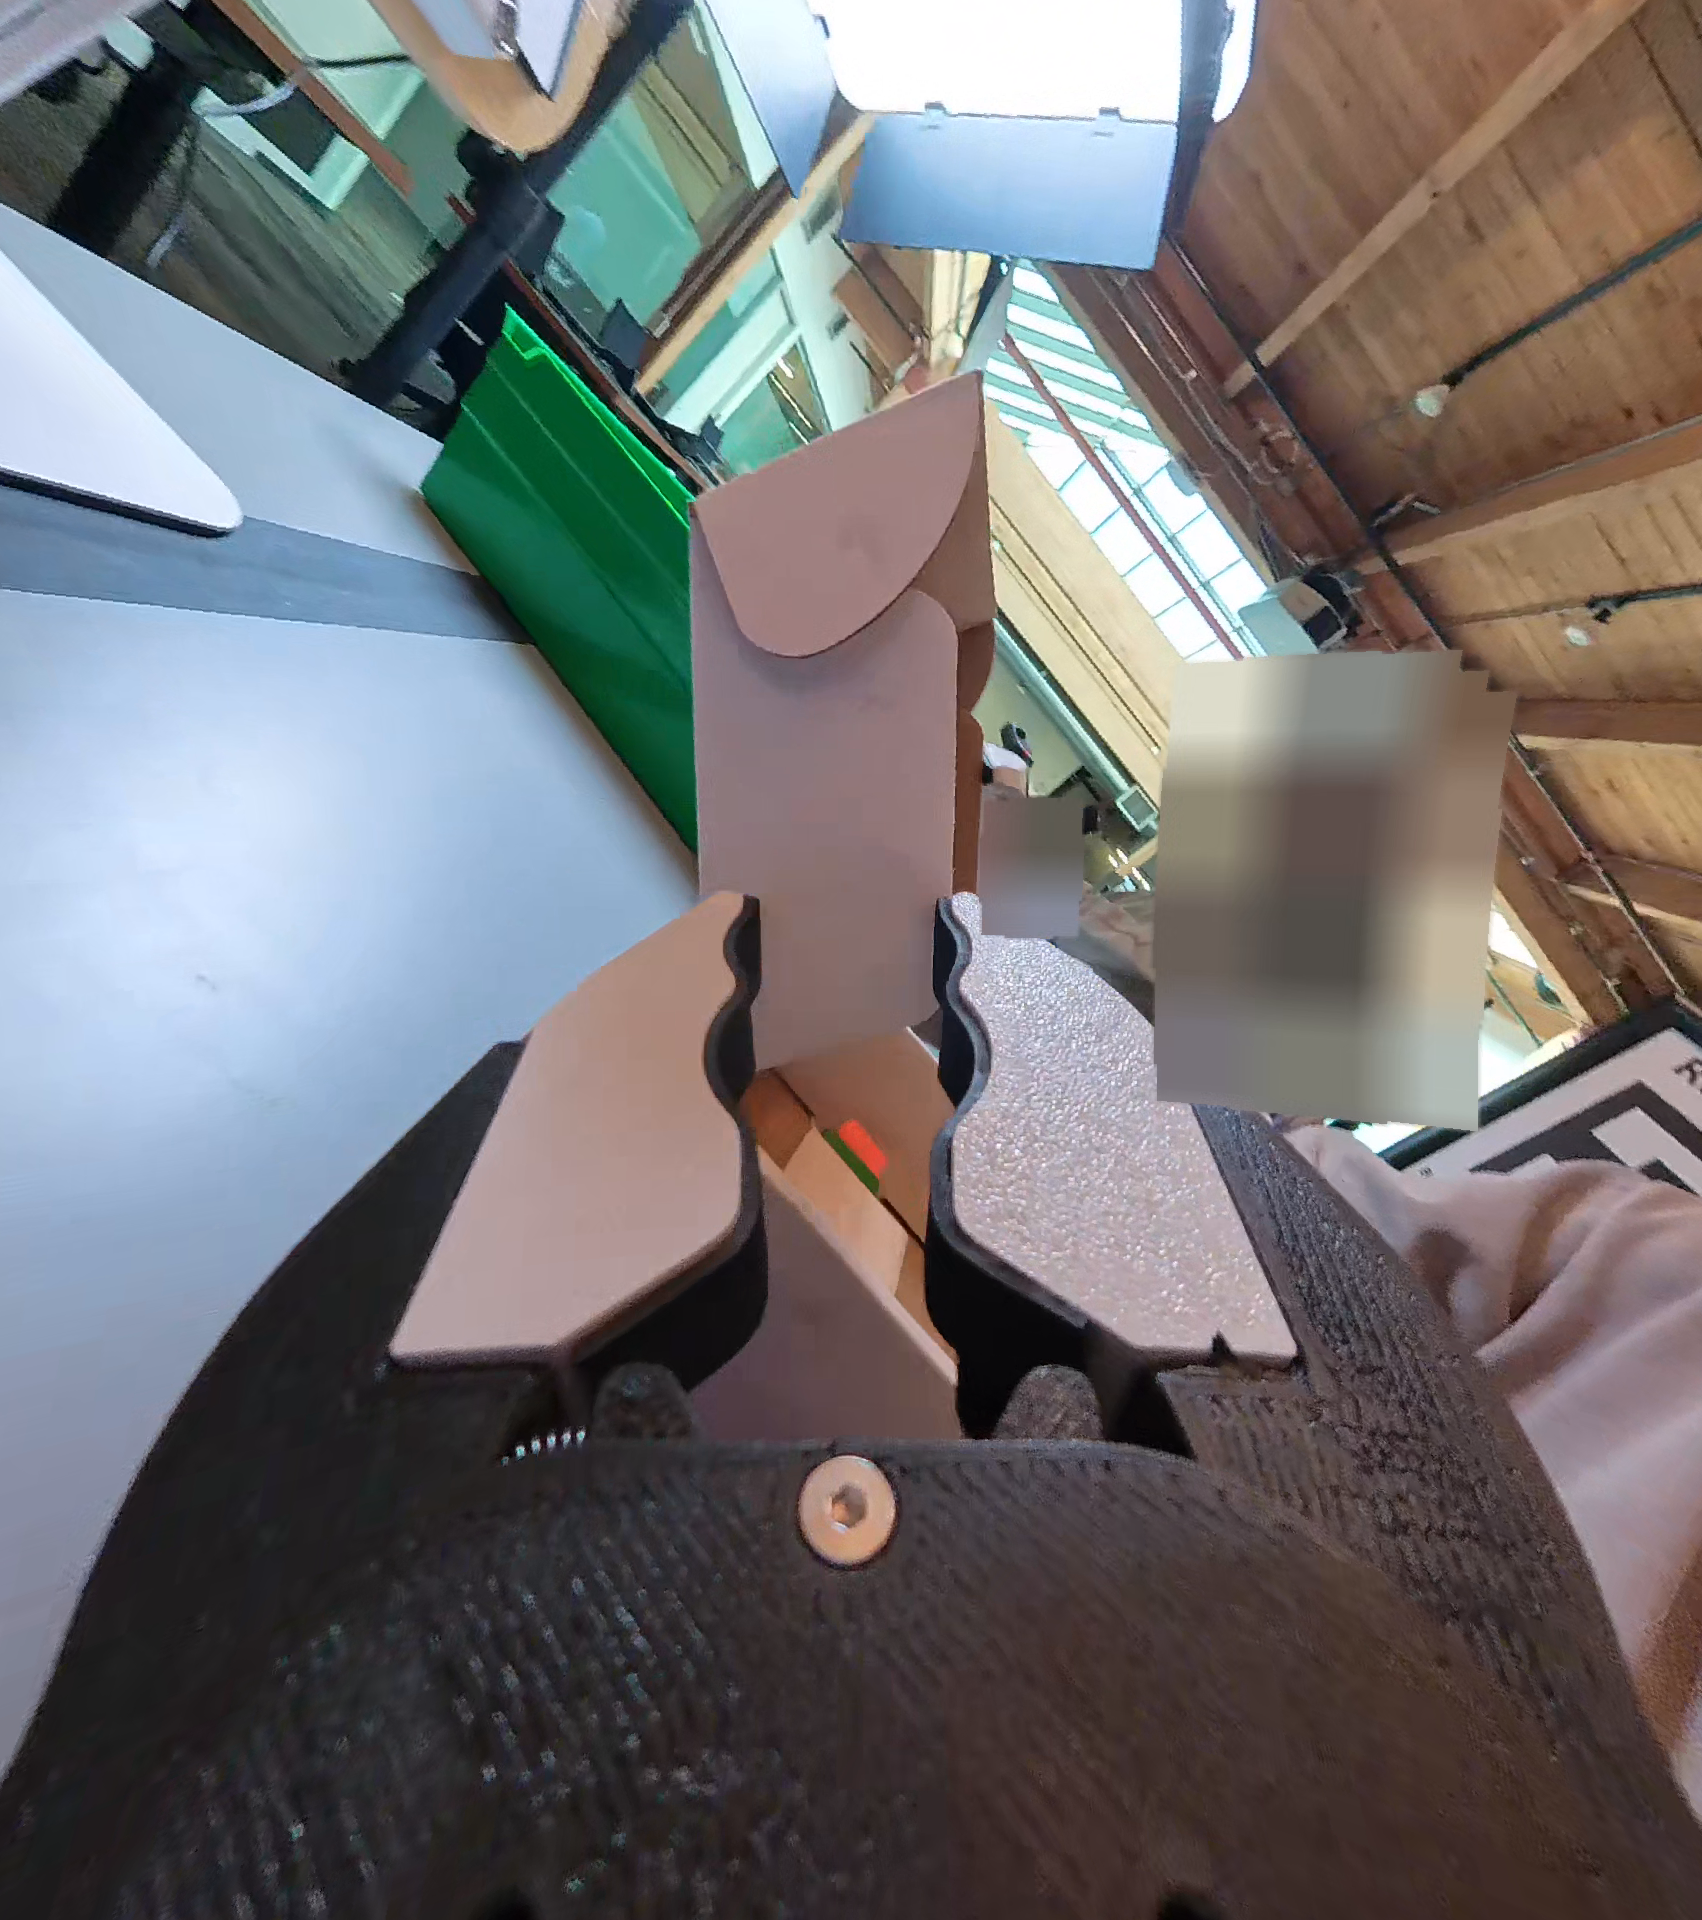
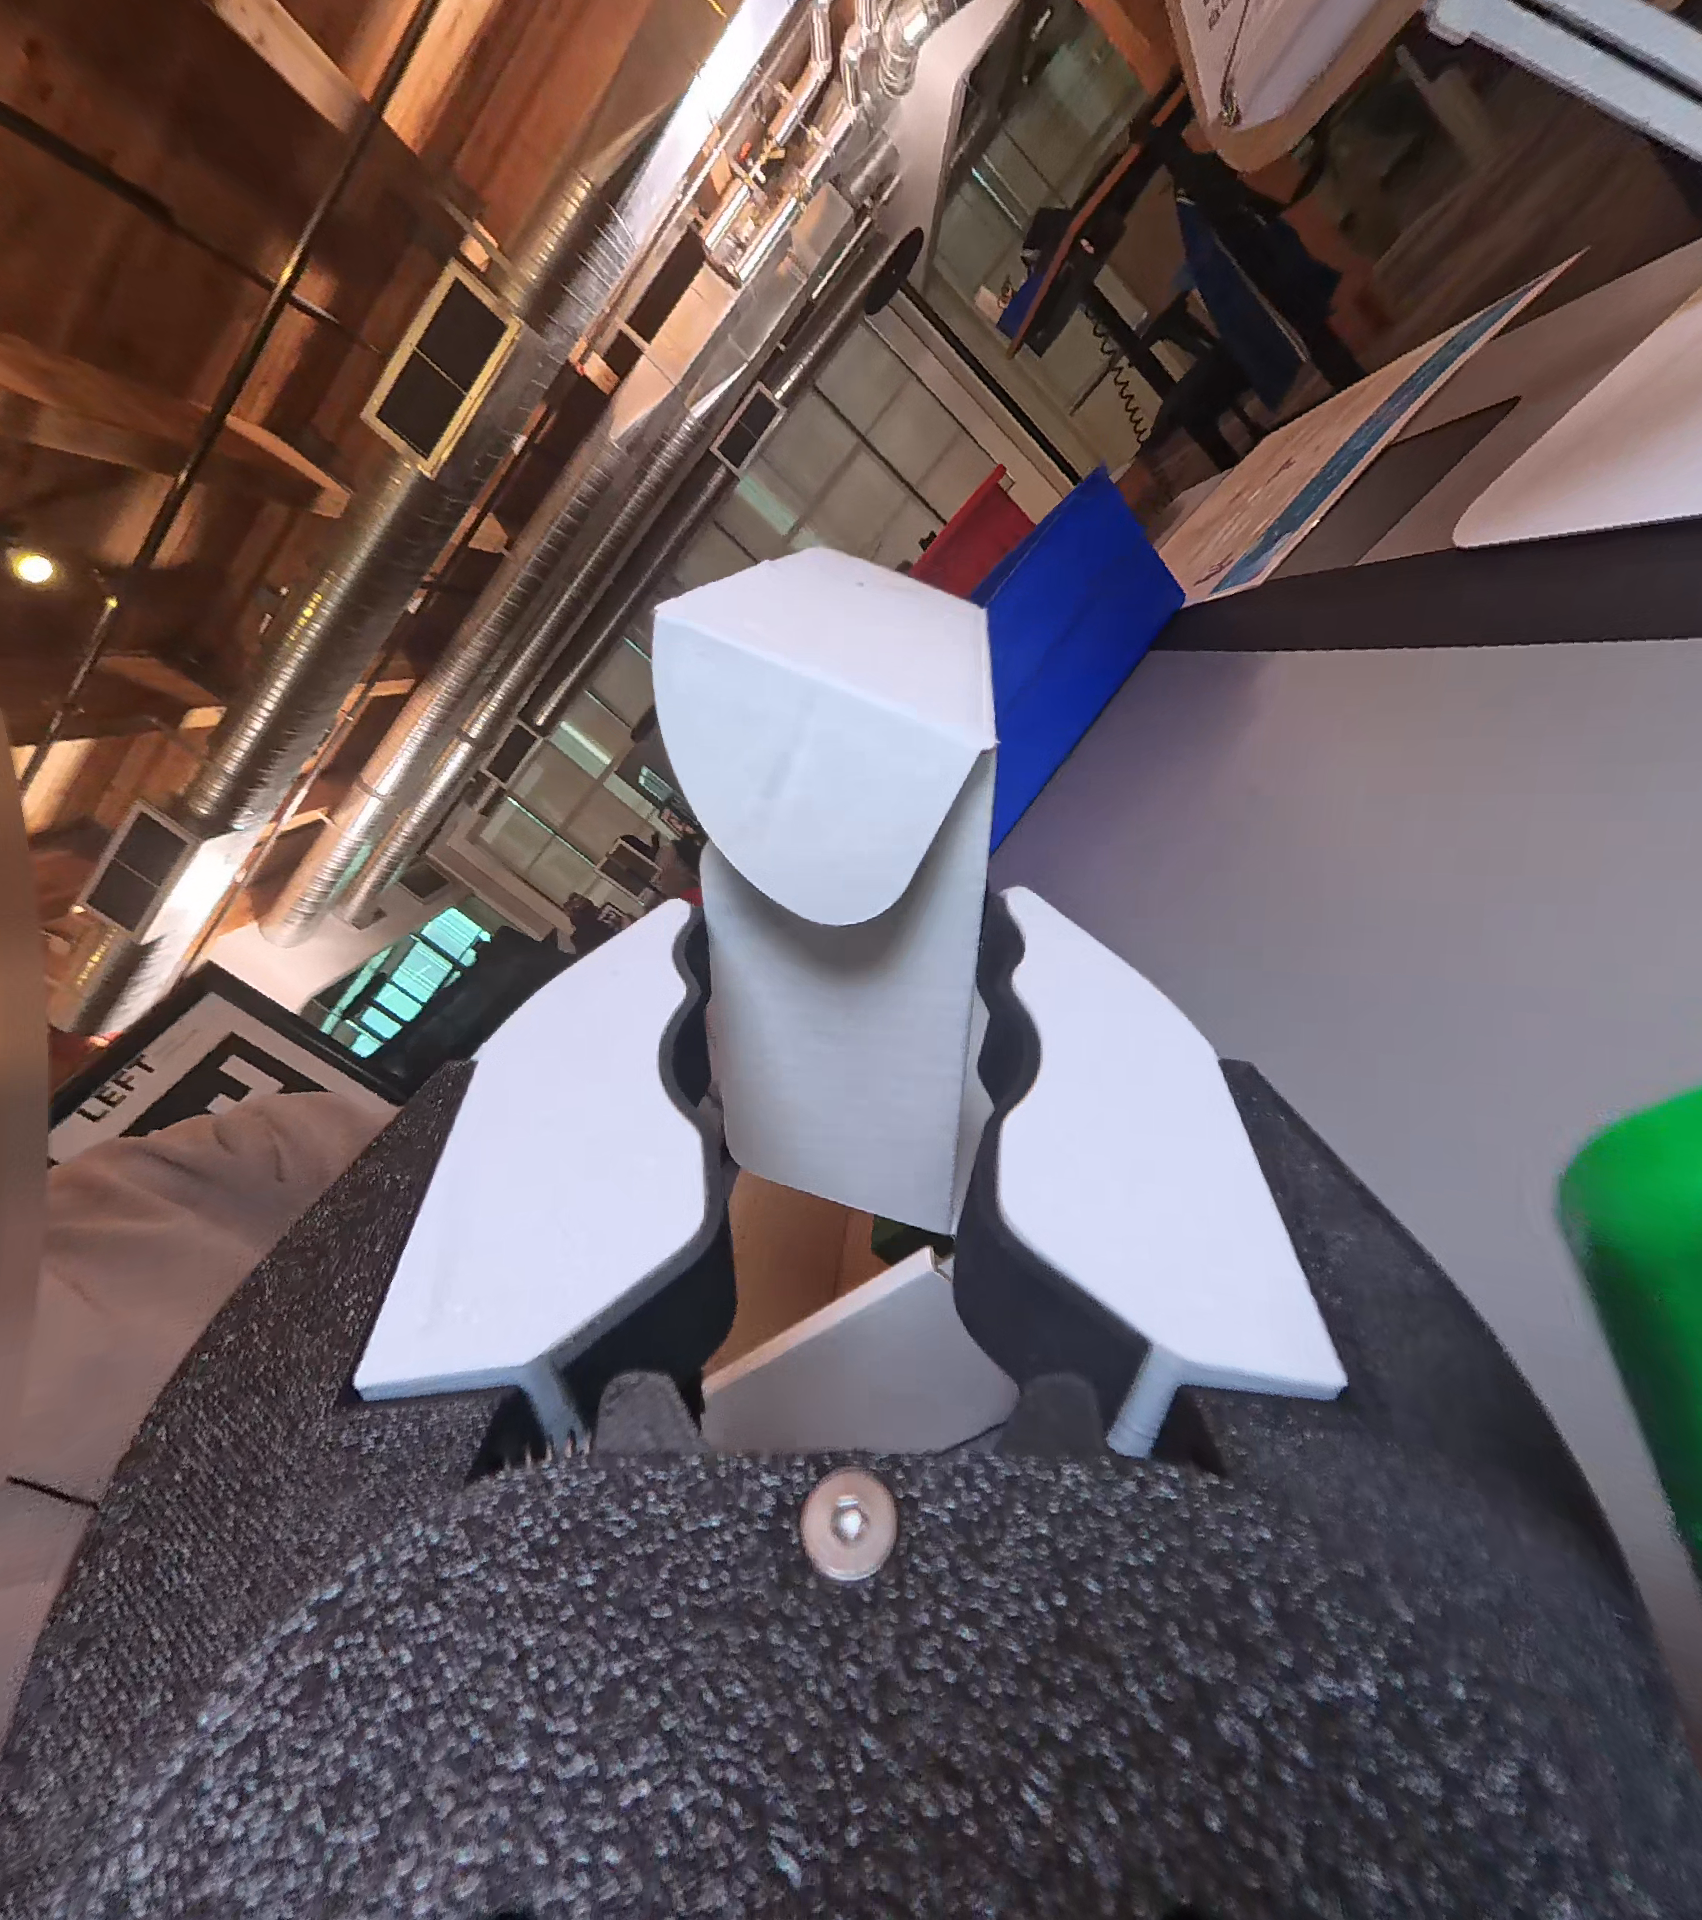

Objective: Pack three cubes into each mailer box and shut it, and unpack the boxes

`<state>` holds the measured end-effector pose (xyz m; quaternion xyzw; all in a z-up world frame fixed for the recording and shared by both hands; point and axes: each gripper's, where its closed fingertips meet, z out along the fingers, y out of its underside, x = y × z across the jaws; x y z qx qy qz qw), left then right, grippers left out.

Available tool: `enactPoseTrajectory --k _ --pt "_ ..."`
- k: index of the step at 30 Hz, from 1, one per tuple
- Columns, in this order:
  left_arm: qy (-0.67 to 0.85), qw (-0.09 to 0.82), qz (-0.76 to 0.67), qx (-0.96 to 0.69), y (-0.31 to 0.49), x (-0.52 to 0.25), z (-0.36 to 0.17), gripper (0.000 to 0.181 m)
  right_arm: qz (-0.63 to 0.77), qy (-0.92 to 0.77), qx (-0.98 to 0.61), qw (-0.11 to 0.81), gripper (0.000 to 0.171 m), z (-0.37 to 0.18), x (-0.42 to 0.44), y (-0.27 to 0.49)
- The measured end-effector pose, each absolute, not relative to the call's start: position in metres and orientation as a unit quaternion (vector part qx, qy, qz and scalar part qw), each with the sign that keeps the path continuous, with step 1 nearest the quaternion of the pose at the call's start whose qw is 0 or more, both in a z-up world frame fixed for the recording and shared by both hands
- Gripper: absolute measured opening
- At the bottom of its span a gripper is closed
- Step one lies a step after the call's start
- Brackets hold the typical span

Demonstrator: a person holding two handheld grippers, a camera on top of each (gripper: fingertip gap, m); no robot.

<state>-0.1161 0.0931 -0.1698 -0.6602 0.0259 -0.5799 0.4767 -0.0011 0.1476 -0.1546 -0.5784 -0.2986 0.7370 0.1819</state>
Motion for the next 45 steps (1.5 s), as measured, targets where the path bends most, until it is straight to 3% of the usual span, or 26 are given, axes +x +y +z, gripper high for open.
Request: enactPoseTrajectory --k 4,15,23,34,45 --pt "0.089 0.480 -0.567 -0.664 0.074 -0.108 -0.166 0.022 0.717 -0.357 -0.560 0.213 0.049 -0.149 0.002 0.138" --pt "0.176 0.551 -0.476 -0.662 0.073 -0.120 -0.167 0.042 0.684 -0.506 -0.475 0.224 0.050 -0.145 0.015 0.098" --pt "0.291 0.441 -0.585 -0.615 0.026 -0.083 -0.165 0.040 0.673 -0.539 -0.461 0.208 0.049 -0.144 0.018 0.083" --pt "0.309 0.433 -0.593 -0.605 0.013 -0.074 -0.156 0.042 0.689 -0.541 -0.453 0.166 0.057 -0.139 0.043 0.074" --pt "0.355 0.449 -0.526 -0.629 0.011 -0.068 -0.157 0.035 0.648 -0.577 -0.461 0.187 0.018 -0.152 0.034 0.067"
